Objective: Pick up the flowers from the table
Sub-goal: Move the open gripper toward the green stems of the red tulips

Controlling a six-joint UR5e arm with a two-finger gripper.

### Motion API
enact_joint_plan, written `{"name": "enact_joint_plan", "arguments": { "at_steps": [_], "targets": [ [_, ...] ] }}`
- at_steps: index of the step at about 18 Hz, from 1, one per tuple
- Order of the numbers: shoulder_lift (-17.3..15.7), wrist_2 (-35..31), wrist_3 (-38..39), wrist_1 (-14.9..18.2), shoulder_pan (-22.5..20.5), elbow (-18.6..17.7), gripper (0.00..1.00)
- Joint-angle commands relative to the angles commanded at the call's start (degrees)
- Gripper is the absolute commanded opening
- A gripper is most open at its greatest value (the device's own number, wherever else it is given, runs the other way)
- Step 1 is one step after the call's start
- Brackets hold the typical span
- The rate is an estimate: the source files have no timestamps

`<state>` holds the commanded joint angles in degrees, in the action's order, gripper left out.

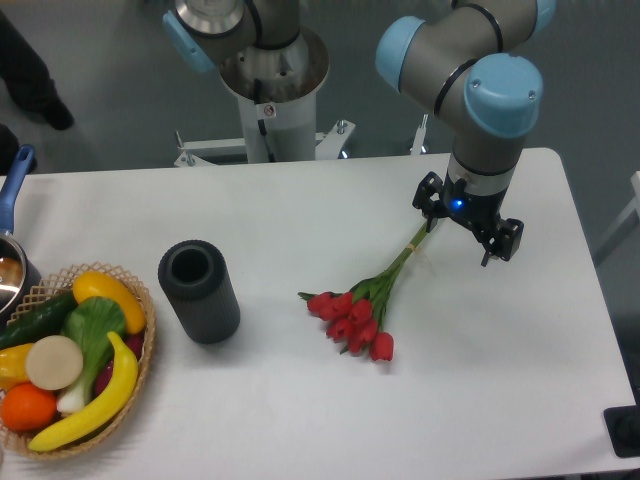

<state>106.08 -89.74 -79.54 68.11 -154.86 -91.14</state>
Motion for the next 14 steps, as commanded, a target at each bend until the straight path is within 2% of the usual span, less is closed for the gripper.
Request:
{"name": "enact_joint_plan", "arguments": {
  "at_steps": [8,12,14],
  "targets": [
    [-0.18,0.09,0.53,-0.17,0.35,-1.49,1.0],
    [-0.18,0.44,0.44,-0.7,0.35,-4.56,1.0],
    [-0.26,0.44,0.61,-3.23,0.7,-7.02,1.0]
  ]
}}
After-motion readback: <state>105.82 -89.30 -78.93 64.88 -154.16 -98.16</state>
